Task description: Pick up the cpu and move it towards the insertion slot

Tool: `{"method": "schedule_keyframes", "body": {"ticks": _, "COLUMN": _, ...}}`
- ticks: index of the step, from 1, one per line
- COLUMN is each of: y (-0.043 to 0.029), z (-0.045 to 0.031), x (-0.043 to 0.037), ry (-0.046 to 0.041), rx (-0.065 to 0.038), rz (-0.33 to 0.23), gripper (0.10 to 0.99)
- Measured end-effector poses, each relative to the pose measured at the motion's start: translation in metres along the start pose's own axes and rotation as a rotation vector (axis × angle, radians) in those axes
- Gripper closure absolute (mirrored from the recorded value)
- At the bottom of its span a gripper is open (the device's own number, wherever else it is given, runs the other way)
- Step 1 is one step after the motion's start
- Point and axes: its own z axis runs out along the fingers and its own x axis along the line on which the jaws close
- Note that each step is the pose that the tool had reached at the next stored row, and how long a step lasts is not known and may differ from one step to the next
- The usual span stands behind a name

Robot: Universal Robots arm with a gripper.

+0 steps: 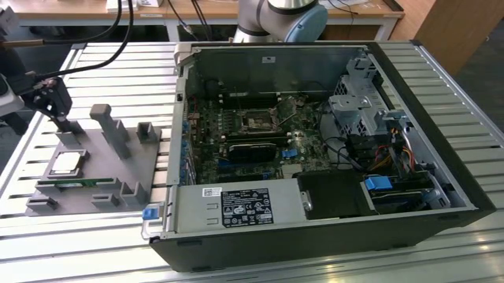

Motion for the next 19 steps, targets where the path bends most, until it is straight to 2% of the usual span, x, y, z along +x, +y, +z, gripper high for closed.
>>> {"method": "schedule_keyframes", "body": {"ticks": 19, "y": -0.0003, "z": 0.0082, "x": 0.0012, "ry": -0.0001, "rx": 0.0, "rz": 0.0, "gripper": 0.38}}
